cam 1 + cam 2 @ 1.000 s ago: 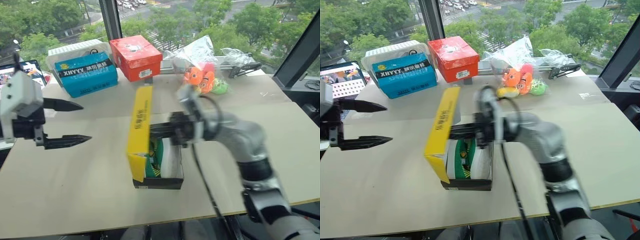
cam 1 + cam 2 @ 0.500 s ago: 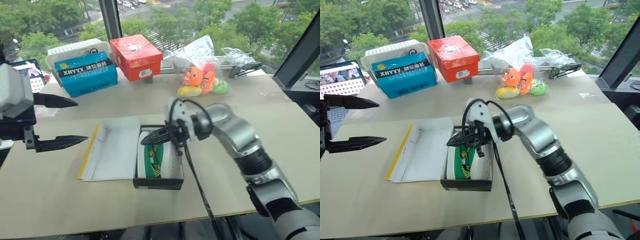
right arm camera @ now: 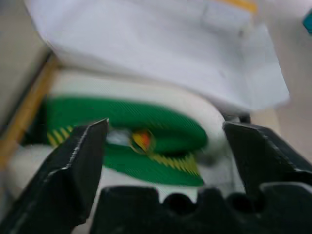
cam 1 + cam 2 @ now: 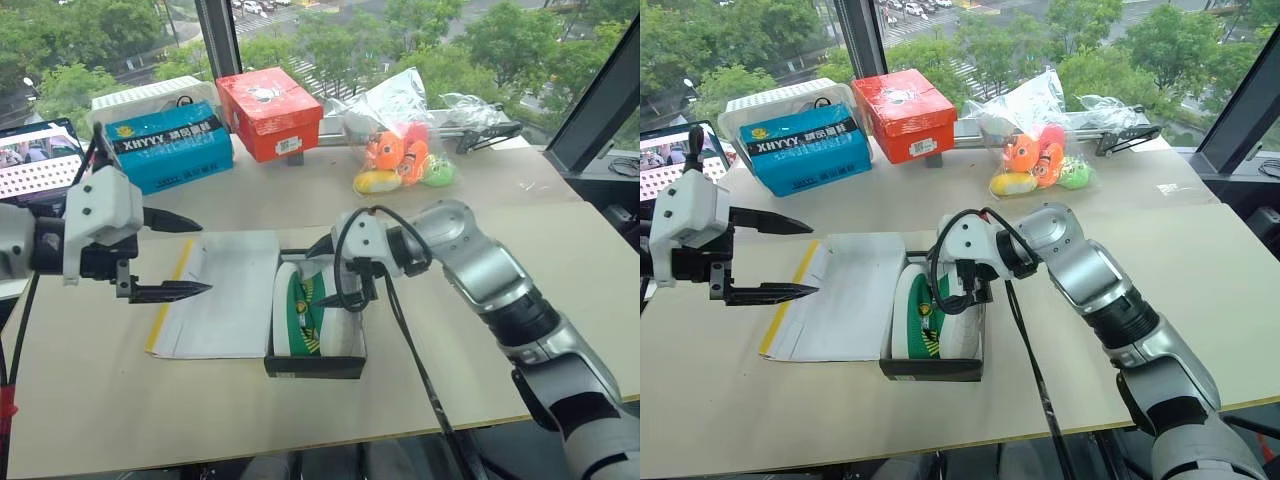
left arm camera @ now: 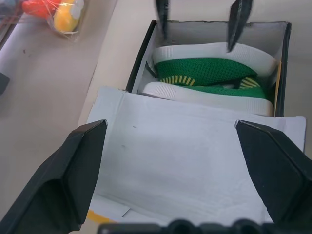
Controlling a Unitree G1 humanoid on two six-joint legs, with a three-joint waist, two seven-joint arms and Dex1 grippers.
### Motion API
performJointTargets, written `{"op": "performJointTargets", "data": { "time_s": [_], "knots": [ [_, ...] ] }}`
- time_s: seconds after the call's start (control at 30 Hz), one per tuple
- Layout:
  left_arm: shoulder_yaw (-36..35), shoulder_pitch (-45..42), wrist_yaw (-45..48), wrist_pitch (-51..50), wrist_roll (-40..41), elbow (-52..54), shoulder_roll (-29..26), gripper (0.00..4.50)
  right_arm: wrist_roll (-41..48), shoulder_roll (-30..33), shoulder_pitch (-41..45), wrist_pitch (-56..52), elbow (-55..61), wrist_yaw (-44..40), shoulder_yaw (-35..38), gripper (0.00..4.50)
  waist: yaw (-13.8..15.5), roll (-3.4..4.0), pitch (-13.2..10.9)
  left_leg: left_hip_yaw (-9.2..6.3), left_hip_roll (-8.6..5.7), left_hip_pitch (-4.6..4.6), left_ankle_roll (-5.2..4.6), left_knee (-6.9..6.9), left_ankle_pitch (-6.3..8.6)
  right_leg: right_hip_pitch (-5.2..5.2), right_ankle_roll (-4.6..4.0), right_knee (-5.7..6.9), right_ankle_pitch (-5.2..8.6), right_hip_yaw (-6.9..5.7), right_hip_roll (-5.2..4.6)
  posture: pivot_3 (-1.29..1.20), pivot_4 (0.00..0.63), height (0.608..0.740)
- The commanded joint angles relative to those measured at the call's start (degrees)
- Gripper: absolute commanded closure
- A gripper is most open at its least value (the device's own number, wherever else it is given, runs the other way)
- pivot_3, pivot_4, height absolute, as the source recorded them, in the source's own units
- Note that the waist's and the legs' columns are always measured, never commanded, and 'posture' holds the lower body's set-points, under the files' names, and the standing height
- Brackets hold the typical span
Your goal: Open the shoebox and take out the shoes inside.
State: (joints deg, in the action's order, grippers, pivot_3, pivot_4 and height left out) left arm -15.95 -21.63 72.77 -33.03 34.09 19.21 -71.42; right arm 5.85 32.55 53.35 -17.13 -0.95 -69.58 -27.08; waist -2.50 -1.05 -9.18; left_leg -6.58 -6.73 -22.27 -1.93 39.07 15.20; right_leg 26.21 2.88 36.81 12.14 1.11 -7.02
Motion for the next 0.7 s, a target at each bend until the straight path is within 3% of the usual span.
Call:
{"op": "performJointTargets", "data": {
  "time_s": [0.03,0.2,0.4,0.57,0.7],
  "knots": [
    [0.05,-1.45,-0.16,1.3,-0.13,-0.04,0.16,0.0,-3.63,1.53,2.99,8.79,-2.38,-6.31,-2.35,0.02,0.0,0.0,0.0,0.03,0.0,-0.05,0.02,0.02,-0.01,0.08,0.0,0.2,0.0,0.01,0.0,0.0,0.15,0.74],
    [-1.6,1.43,-0.97,0.68,0.02,1.86,1.07,0.0,3.86,1.02,8.51,3.58,-3.63,-14.46,2.88,0.02,-0.45,-0.01,-0.01,0.18,0.11,-0.04,0.0,0.06,0.0,0.09,0.0,0.19,0.0,0.04,0.06,0.0,0.15,0.74],
    [-2.95,4.85,-2.44,0.57,0.13,3.57,2.33,0.0,2.49,0.27,11.54,9.88,-5.34,-15.86,4.36,0.02,-0.04,-0.01,-0.01,0.2,0.2,0.01,0.0,0.07,0.01,0.07,-0.01,-0.02,0.0,0.04,0.12,0.0,0.15,0.74],
    [-2.92,5.21,-3.6,-0.16,0.96,4.87,2.91,0.0,0.63,-0.94,11.85,17.08,-3.31,-21.06,0.37,0.02,-0.14,-0.01,-0.01,0.25,0.24,0.02,0.01,0.07,0.01,0.09,-0.05,-0.01,-0.03,0.06,0.14,0.0,0.15,0.74],
    [-4.02,6.32,-4.29,-1.13,1.37,6.27,3.06,0.0,3.04,2.79,12.4,23.03,-0.69,-22.92,-7.09,0.02,-0.1,0.0,-0.01,0.27,0.34,0.01,0.06,0.09,0.05,0.08,-0.07,0.14,-0.04,0.06,0.26,0.0,0.15,0.74]
  ]
}}
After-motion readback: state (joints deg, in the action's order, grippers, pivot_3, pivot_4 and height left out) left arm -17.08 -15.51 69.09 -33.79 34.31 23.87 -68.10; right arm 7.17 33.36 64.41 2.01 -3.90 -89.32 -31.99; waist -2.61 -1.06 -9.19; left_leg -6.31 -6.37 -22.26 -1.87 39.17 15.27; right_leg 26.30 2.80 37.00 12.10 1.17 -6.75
